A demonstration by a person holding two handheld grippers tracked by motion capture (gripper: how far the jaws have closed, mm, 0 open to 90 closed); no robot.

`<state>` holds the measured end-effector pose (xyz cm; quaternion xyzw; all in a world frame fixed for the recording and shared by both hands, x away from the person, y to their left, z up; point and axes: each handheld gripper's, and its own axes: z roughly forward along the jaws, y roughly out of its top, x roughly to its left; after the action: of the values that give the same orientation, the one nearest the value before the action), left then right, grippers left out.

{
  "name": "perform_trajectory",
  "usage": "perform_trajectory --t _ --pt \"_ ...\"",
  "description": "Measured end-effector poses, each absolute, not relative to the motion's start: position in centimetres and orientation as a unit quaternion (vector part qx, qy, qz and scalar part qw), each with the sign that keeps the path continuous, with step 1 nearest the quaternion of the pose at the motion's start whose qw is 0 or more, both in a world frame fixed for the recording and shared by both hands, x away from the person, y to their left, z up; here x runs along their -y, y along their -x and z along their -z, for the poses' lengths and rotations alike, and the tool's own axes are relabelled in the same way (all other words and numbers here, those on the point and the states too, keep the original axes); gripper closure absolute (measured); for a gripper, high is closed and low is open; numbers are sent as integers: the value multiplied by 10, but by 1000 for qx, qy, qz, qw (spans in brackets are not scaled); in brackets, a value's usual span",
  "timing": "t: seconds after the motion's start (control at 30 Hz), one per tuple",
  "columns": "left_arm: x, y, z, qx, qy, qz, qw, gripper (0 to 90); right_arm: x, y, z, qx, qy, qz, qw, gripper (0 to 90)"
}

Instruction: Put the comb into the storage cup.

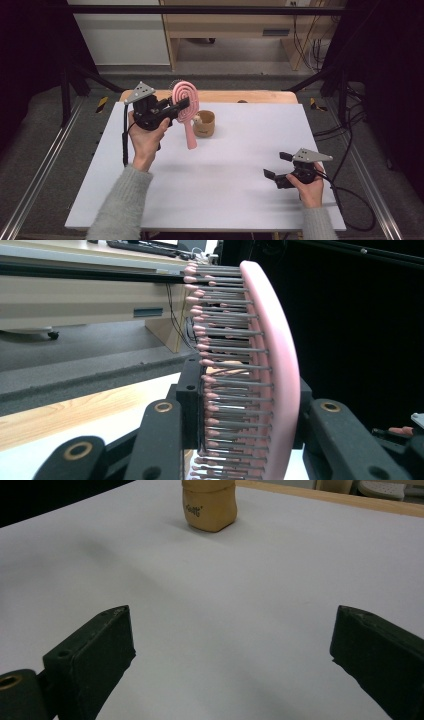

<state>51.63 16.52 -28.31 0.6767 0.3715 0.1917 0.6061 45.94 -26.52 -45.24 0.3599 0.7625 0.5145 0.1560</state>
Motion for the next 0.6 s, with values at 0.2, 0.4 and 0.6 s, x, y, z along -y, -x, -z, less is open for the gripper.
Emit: perform_trajectory --t 0.2,0.4,0.6 --pt "-161 -521 277 -369 -680 -196 603 634 267 -460 453 -763 -361 -514 155 44" --pt "-158 -527 273 -370 -682 -198 599 634 266 -460 453 -763 -360 -514 153 44" --pt "-153 -536 273 -372 -685 -197 595 634 266 -460 453 -764 -359 -514 152 44"
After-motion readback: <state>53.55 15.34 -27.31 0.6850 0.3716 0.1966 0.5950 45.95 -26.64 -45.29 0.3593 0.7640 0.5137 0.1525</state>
